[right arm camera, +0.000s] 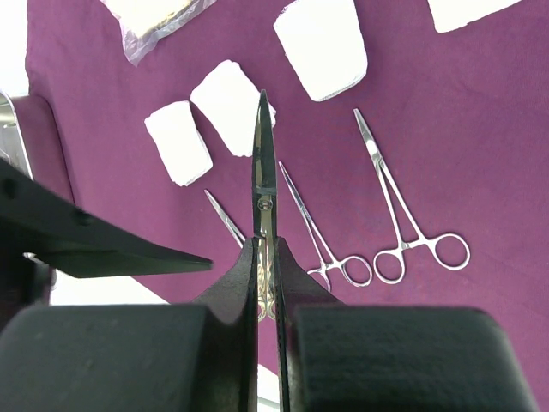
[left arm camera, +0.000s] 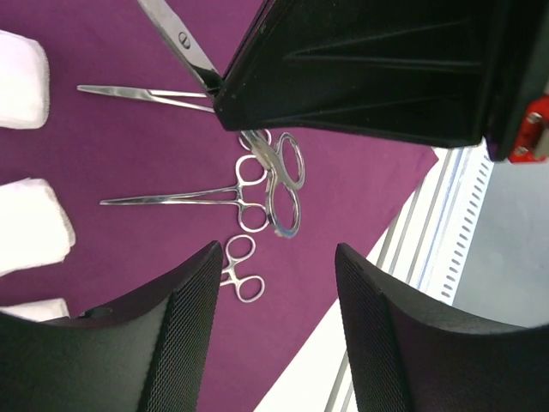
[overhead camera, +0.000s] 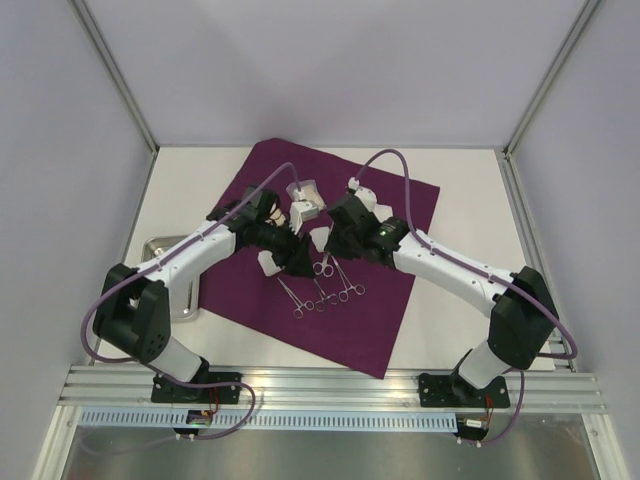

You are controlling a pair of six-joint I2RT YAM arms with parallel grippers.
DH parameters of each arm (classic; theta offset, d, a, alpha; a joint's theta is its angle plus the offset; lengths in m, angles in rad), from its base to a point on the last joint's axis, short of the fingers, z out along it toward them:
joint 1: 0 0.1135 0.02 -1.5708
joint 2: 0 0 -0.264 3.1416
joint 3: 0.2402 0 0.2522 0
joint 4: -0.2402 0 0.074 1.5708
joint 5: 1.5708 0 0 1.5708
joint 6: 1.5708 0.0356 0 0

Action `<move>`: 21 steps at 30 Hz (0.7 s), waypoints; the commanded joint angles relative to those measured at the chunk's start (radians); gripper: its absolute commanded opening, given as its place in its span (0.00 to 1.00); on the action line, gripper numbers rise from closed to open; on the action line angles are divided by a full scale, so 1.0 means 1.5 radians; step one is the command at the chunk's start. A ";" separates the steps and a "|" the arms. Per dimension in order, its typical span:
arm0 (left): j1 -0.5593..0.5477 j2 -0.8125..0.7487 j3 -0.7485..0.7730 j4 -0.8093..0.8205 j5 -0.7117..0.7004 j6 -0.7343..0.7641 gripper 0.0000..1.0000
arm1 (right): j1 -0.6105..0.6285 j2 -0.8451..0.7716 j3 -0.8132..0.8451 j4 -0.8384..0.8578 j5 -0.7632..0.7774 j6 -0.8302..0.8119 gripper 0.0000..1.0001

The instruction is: Prepare the surgical pack

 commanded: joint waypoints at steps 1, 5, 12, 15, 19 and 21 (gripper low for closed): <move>-0.011 0.007 0.002 0.039 0.030 -0.015 0.63 | 0.004 -0.009 0.029 0.035 0.012 0.010 0.01; -0.016 0.020 0.010 0.042 0.029 -0.023 0.59 | 0.004 -0.007 0.026 0.042 0.009 0.009 0.00; -0.021 0.046 0.022 0.044 0.029 -0.031 0.50 | 0.004 -0.008 0.023 0.051 0.002 0.008 0.01; -0.021 0.041 0.027 0.044 0.034 -0.033 0.48 | 0.004 -0.002 0.022 0.052 0.000 0.008 0.01; -0.021 0.037 0.027 0.044 0.034 -0.030 0.47 | 0.004 0.001 0.020 0.057 -0.005 0.008 0.00; -0.021 0.036 0.026 0.042 0.035 -0.030 0.46 | 0.005 0.003 0.021 0.057 -0.005 0.008 0.01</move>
